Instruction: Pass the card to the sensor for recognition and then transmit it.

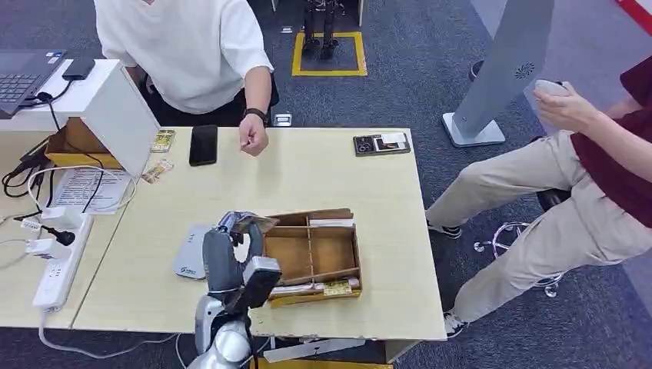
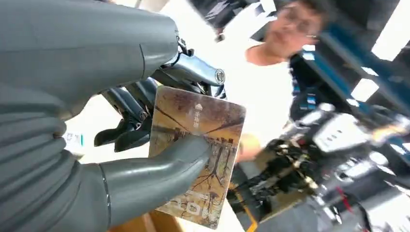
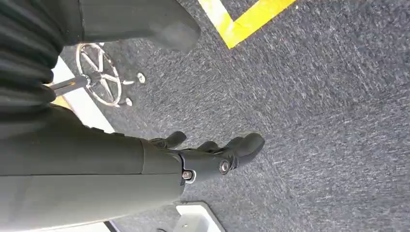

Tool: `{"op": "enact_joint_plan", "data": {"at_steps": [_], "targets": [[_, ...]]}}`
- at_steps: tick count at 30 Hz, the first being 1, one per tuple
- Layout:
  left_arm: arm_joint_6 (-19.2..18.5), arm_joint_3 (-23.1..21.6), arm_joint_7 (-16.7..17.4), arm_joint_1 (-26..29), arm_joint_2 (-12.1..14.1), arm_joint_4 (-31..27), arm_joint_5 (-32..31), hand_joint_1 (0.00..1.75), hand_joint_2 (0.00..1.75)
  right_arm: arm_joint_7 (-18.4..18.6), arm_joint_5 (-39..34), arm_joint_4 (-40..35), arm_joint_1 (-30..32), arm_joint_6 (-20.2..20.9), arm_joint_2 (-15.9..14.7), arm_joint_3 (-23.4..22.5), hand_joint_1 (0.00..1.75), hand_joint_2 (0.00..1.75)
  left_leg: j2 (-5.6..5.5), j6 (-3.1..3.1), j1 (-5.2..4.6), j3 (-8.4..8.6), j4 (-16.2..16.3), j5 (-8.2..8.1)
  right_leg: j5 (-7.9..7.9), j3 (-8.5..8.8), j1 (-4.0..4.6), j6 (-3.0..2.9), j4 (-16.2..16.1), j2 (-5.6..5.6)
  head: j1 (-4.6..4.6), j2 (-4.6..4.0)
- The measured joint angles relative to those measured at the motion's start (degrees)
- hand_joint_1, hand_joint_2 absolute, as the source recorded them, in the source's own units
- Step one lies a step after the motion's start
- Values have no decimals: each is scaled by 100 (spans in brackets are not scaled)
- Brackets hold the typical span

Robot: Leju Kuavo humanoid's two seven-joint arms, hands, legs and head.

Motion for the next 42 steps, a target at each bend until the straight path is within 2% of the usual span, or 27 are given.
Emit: {"op": "enact_joint_plan", "data": {"at_steps": [4,9,12,20,31,36,37,38,39,42], "targets": [[-7,0,306,-555,11,234,740,175,175,28,85,2,-2,-7,15,9,0,175,-1,-1,-1,0,1,5,5,2,0,-3,0,0,0,0],[-7,33,474,-1267,101,678,810,175,175,52,177,18,-10,-7,15,39,0,175,-2,-3,0,0,1,7,6,4,0,-3,2,-2,2,0],[-7,42,485,-1479,153,835,812,175,175,52,179,26,-10,-7,17,48,0,175,-1,-3,0,0,1,7,5,3,0,-3,2,-1,0,0],[-7,229,898,-1946,236,1385,501,175,175,151,284,46,-23,-2,20,142,0,175,-2,-3,0,-2,1,7,5,1,0,-3,2,-1,0,0],[-7,468,898,-2190,256,1853,412,175,175,164,297,59,-53,-4,22,175,0,175,-3,-4,0,-3,1,7,4,2,0,-3,2,-1,0,0],[-7,704,1195,-2385,247,2068,-470,175,175,236,374,70,-108,11,26,225,0,175,-2,-4,0,-3,1,7,5,0,0,-3,2,0,0,0],[-4,770,1210,-2416,247,2136,-565,166,175,254,383,70,-121,11,31,238,0,175,-2,-4,0,-2,1,7,5,0,0,-3,2,0,0,0],[-7,822,1223,-2442,245,2206,-622,10,175,273,382,72,-132,13,37,256,0,175,-2,-4,0,-2,1,8,5,0,0,-3,2,0,0,0],[-7,891,1221,-2458,236,2286,-678,0,175,273,382,72,-136,13,39,278,0,175,-2,-5,0,-2,1,8,5,1,0,-3,3,0,0,0],[-7,1034,1153,-2460,197,2398,-757,0,175,267,376,72,-140,13,41,306,0,175,-3,-6,0,-2,1,9,5,1,0,-3,3,-1,0,0]]}}
